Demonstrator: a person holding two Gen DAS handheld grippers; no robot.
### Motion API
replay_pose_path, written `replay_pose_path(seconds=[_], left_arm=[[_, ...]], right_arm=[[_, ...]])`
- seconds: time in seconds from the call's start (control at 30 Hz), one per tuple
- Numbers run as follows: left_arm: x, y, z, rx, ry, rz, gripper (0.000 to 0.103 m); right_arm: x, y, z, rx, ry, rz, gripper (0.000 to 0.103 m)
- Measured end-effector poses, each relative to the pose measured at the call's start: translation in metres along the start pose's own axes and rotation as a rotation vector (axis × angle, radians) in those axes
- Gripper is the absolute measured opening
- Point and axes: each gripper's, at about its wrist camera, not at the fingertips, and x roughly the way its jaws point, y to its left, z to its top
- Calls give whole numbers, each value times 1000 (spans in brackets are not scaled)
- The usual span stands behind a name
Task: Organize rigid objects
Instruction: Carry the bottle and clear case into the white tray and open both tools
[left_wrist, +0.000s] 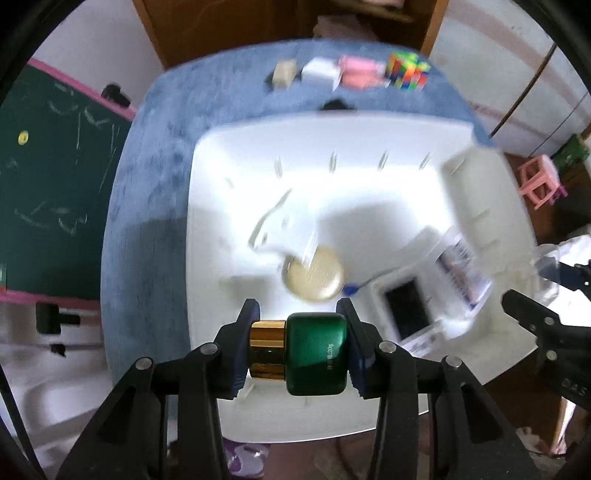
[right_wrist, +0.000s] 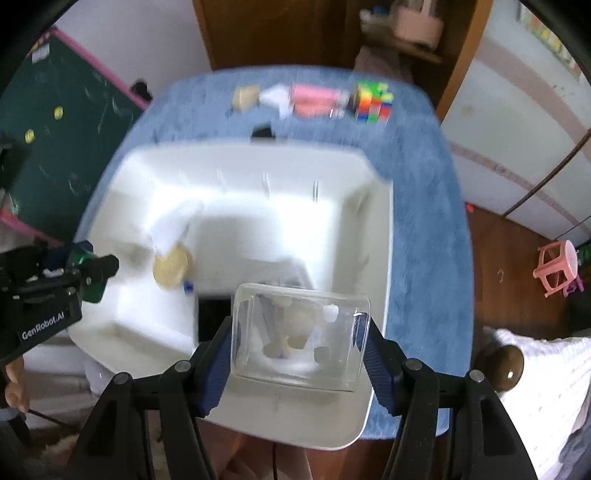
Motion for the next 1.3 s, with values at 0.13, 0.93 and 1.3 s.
replay_pose_path(seconds=[0.13,0.93,1.3], left_arm=[[19,0,-14,-9,46,25,46],[20,10,-5,-16,11,60,83],[-40,11,41,36,-126,20,83]], right_arm=[[20,4,-12,-34,64,24,65],[24,27,2,-150,92,57,77],[-13,-4,35,-28,5,101,77]])
